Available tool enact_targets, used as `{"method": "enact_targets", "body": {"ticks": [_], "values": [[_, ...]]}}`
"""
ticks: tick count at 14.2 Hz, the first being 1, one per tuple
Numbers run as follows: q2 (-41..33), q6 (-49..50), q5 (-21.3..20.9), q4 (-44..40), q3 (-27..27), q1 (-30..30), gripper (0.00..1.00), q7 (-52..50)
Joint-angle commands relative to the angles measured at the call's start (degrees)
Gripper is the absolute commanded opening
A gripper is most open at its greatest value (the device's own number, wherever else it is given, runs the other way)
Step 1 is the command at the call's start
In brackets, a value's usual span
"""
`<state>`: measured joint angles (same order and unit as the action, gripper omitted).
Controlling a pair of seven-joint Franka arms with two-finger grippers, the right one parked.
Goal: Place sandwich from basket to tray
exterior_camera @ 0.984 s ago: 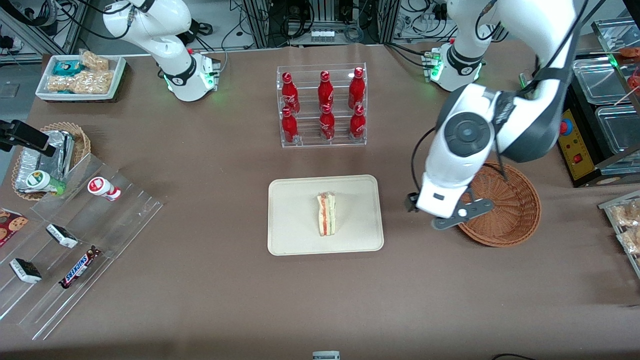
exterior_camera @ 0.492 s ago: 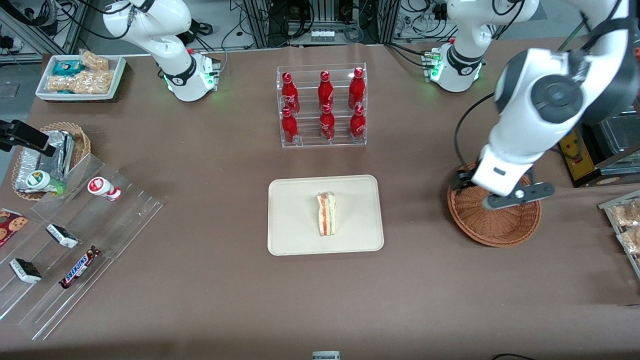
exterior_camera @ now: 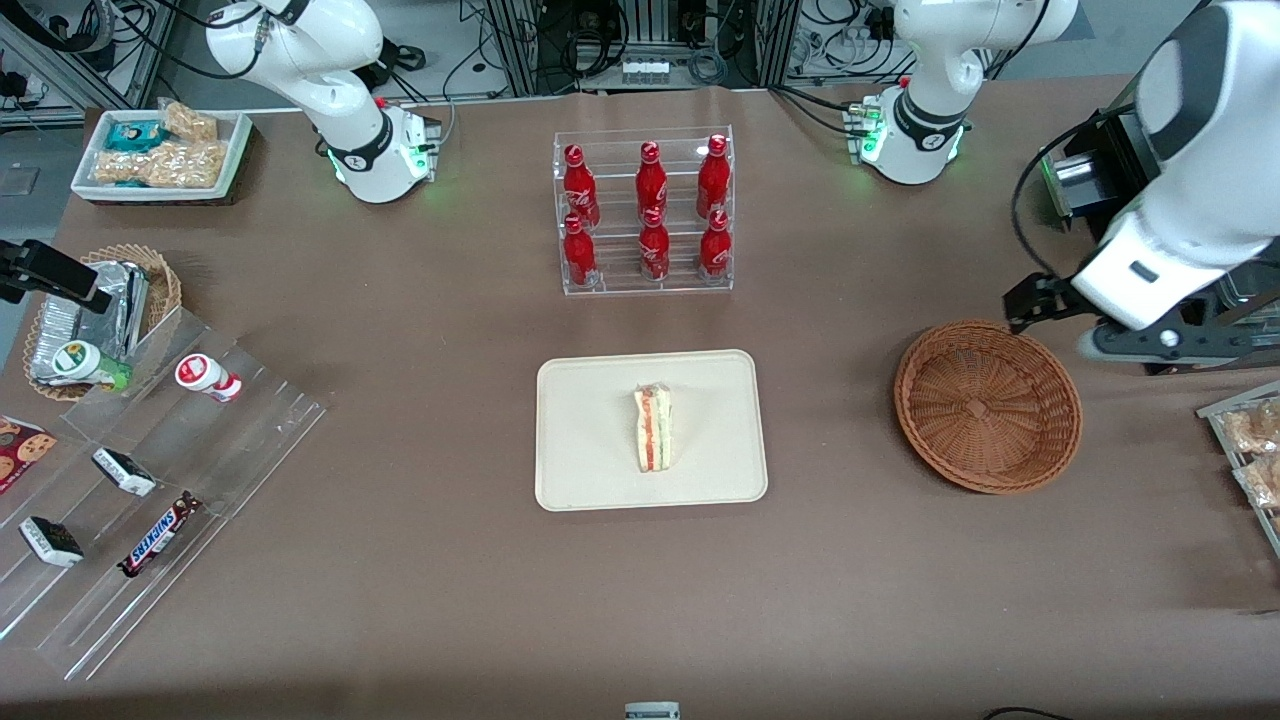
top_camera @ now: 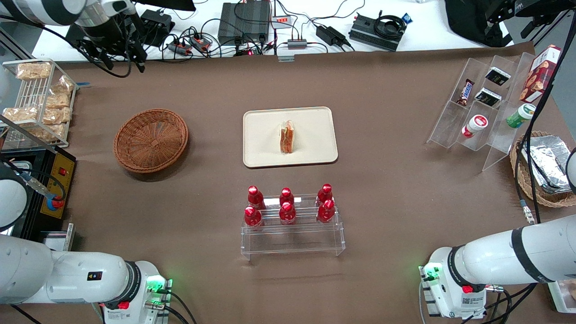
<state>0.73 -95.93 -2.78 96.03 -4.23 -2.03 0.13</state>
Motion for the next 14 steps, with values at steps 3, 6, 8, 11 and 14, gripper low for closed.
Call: {"method": "enact_targets", "body": {"ticks": [3,6,8,11,14], "values": [[0.2,4.2,1.5,-4.9,2.2,0.0,1.0,5.1],[0.2,8.6,7.5,-5.2,4.2,-0.3,1.0,5.2],[0.4,8.1,6.8,-5.1,3.8,-0.3,1.0,5.2],[0.2,8.2,6.7,-5.1,3.9,-0.1,1.0,5.3],[0.4,7.9,6.6,-5.1,3.7,-0.2,1.0,5.3]]}}
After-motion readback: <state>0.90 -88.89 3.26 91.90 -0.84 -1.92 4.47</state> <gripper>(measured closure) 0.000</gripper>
